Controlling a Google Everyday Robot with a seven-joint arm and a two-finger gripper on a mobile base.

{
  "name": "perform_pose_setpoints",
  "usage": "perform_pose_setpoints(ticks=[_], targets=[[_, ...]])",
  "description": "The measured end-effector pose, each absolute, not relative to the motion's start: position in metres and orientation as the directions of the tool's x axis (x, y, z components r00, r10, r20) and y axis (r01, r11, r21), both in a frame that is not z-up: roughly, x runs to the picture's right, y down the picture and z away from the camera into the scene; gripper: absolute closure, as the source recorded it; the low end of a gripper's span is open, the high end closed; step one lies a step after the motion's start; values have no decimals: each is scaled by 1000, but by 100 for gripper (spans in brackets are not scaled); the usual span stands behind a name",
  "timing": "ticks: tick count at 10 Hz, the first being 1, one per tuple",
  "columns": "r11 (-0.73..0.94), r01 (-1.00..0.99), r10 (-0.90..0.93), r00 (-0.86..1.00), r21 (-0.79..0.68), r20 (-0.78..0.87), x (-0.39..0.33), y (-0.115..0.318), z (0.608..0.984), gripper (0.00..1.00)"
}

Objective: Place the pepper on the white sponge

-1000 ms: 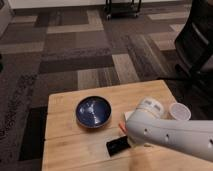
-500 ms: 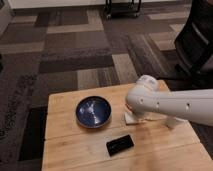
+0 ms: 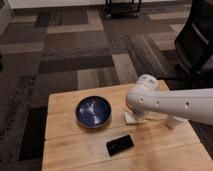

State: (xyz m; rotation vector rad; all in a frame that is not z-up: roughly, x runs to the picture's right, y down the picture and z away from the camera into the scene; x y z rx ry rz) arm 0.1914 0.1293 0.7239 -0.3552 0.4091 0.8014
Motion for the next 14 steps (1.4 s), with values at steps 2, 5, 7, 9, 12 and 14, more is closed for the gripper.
perform_pose_setpoints(ticks=[2,5,7,9,12,14], targets=[[645,-749,615,626,-151,-480,192,129,724,100],[645,-751,616,621,-143,-485,195,130,724,100],[653,-747,618,619,-122,-484,197,126,724,100],[676,-732,619,629,-90,-470,195,113,721,100],[697,-714,608,641,-72,-469,195,112,729,100],[699,-709,602,655,-94,-456,192,117,739,100]])
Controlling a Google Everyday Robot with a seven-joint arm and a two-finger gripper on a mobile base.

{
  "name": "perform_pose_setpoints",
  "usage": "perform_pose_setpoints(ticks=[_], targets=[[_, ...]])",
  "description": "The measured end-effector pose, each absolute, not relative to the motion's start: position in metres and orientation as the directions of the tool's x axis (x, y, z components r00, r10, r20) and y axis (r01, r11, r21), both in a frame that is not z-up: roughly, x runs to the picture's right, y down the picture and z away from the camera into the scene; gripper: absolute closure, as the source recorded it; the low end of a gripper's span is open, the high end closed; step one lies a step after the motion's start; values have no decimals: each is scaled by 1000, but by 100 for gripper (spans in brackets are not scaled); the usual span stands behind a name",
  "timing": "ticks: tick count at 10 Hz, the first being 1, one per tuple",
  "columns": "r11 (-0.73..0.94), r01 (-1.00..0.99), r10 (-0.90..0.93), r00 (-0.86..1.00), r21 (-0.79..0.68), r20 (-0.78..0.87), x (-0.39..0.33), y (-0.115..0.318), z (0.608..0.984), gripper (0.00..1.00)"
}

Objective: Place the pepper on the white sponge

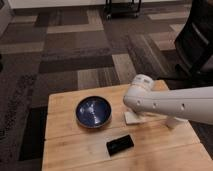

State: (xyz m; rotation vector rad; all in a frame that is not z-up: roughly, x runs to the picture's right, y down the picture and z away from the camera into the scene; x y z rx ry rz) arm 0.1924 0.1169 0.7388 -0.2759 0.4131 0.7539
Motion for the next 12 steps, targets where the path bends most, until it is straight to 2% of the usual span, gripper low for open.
perform_pose_setpoints(ticks=[9,12], targets=[[689,-700,569,683,-187,-458,199,156,756,100],[694,-691,562,696,-203,-447,197,157,762,100]])
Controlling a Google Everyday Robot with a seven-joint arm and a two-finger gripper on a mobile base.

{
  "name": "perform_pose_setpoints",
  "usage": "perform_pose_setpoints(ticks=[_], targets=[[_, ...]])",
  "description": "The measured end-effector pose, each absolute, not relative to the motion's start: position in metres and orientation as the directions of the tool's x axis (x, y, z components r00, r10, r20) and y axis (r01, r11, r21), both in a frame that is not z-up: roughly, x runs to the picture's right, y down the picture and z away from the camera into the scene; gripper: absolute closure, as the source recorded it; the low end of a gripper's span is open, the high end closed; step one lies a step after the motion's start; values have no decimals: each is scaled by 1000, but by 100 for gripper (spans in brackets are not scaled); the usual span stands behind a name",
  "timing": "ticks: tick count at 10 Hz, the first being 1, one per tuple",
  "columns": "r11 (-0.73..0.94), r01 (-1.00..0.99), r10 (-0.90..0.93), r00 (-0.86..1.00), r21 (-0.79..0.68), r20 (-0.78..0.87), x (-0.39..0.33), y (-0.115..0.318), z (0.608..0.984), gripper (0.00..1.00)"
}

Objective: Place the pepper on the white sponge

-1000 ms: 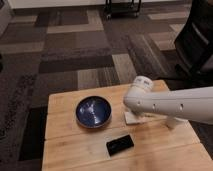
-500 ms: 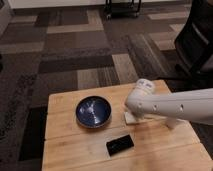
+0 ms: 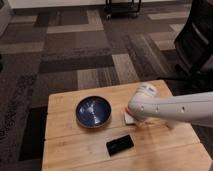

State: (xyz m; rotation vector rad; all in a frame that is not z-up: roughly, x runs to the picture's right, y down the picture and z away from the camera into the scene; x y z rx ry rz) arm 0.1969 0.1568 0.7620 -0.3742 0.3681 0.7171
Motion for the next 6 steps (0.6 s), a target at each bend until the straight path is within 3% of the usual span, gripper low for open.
perform_pose_setpoints(ticks=[3,4,5,6], targets=[[703,-682,561,705,-201,-433,193,150,763,96],[703,-682,560,706,-201,-433,193,150,763,78],[703,-682,561,706,-201,-433,193,150,763,73],[703,-682,561,706,-201,-433,193,150,763,58]])
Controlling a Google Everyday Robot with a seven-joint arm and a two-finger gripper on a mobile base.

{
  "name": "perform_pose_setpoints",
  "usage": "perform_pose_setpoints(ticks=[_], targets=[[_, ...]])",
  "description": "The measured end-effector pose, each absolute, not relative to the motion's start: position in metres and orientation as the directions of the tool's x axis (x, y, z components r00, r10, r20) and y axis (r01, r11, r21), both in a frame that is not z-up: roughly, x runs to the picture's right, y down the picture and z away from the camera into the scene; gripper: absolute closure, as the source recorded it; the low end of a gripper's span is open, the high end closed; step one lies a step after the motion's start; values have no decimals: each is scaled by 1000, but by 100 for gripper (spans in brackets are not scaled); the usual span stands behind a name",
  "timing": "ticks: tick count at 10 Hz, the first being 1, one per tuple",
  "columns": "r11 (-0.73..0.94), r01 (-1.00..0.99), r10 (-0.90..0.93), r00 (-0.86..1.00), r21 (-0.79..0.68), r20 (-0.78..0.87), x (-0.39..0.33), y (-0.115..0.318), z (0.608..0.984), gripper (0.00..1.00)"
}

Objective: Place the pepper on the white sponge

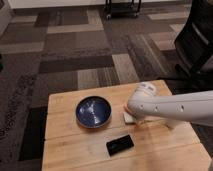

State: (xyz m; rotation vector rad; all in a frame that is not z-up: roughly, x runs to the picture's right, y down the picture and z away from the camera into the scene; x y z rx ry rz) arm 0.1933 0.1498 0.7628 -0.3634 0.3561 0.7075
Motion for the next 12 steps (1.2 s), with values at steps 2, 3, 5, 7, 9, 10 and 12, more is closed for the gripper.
perform_pose_setpoints(ticks=[2,3,5,7,9,10,12], targets=[[703,-682,561,705,-201,-433,193,150,763,30],[703,-682,561,705,-201,-434,194,150,763,20],[703,-683,561,705,-201,-434,194,150,763,20],[703,-683,561,705,-200,-434,194,150,763,20],[703,-683,561,705,-200,-434,194,150,763,20],[703,-683,561,705,-200,-434,194,150,763,20],[703,-683,561,705,-200,-434,194,150,763,20]])
